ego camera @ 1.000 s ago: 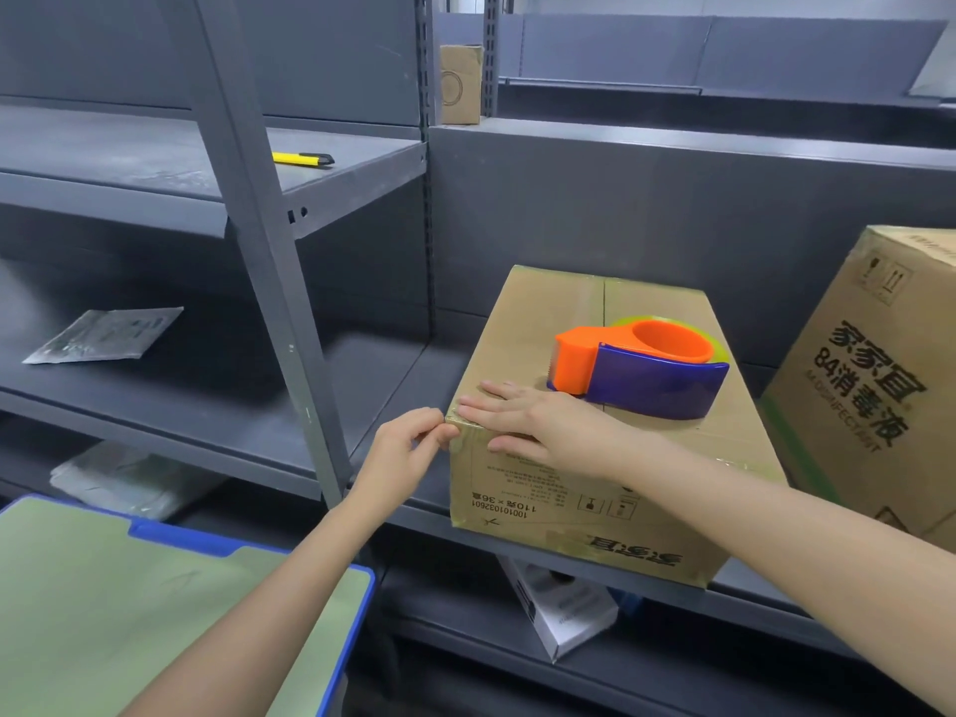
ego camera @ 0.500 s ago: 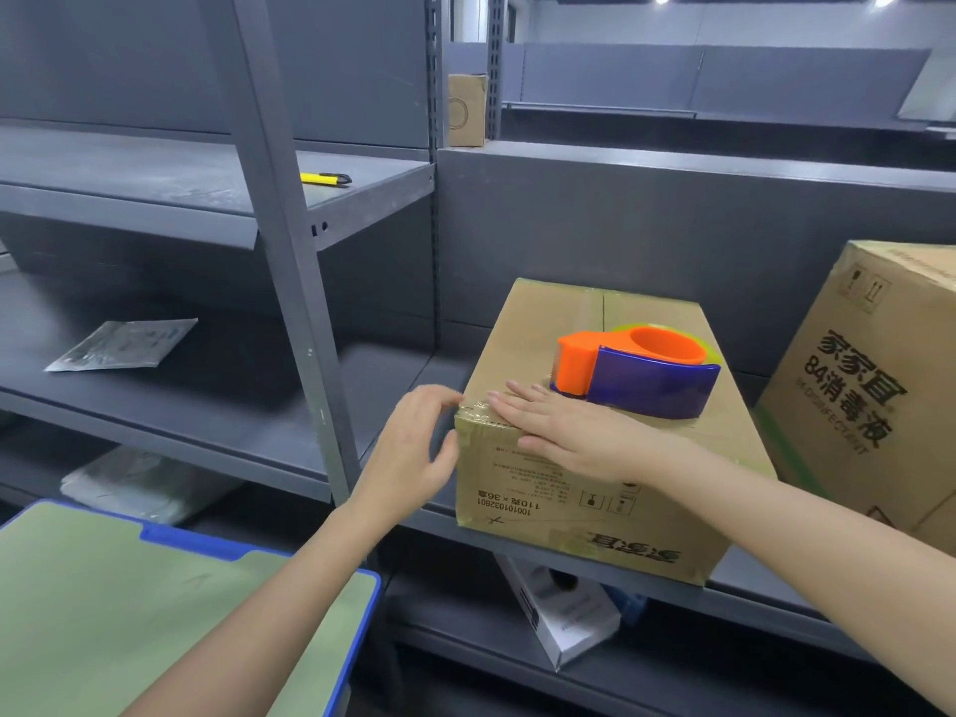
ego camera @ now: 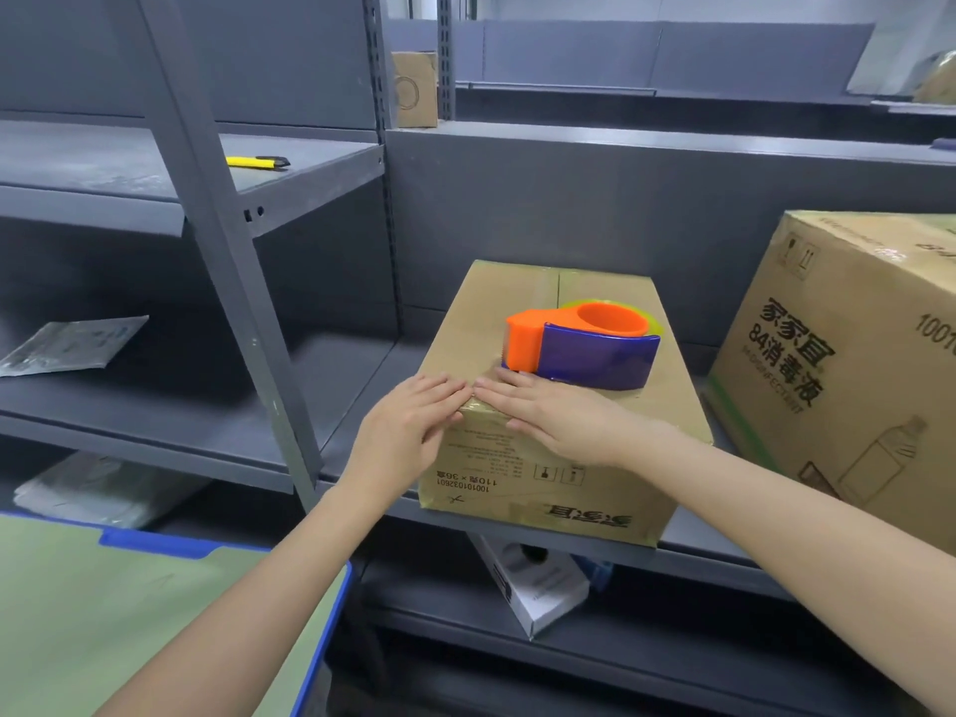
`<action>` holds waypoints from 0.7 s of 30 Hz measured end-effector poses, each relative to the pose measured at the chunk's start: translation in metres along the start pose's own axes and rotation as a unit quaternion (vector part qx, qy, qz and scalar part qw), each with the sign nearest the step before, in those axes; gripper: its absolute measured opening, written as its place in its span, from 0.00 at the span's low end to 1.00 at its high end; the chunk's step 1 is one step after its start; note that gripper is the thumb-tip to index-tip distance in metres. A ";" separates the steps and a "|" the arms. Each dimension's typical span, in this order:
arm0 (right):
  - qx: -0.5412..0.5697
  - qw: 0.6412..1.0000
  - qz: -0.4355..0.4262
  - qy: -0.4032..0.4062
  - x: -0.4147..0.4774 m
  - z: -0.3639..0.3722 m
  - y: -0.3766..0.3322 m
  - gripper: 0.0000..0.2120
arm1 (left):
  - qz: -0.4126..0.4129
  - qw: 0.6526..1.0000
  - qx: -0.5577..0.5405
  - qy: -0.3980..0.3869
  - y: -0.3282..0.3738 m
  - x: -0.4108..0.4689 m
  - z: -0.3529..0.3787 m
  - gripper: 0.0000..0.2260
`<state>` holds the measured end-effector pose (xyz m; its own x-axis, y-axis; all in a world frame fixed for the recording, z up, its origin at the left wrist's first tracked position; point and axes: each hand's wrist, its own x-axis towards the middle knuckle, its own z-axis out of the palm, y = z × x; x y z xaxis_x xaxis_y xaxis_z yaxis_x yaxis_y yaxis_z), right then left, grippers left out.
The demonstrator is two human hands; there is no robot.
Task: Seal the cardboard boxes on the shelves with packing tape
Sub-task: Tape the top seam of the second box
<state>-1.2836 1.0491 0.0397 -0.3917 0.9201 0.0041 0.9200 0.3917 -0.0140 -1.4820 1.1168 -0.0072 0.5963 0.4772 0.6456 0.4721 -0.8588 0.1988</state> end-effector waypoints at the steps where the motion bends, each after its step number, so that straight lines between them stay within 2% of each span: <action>1: 0.000 1.000 -0.003 -0.007 0.000 -0.002 0.001 0.24 | 0.003 1.000 0.019 -0.002 0.002 0.000 -0.001 0.15; 5: 0.024 1.000 0.001 -0.010 -0.019 -0.005 0.011 0.24 | 0.014 0.999 0.046 -0.022 0.016 0.003 -0.002 0.16; 10: 0.026 0.999 0.039 -0.017 -0.057 -0.002 0.034 0.24 | 0.093 0.994 0.041 -0.029 0.049 0.020 0.016 0.15; 17: 0.038 0.997 0.070 0.006 -0.061 0.010 0.031 0.25 | 0.049 0.999 0.015 0.007 0.057 0.018 0.027 0.14; 21: 0.040 0.997 0.059 -0.016 -0.080 -0.001 0.042 0.25 | 0.030 0.999 0.007 -0.022 0.068 0.022 0.025 0.17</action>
<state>-1.2135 0.9922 0.0398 -0.2821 0.9588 -0.0348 0.9561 0.2779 -0.0928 -1.4209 1.0734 0.0024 0.6520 0.4322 0.6230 0.4429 -0.8840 0.1498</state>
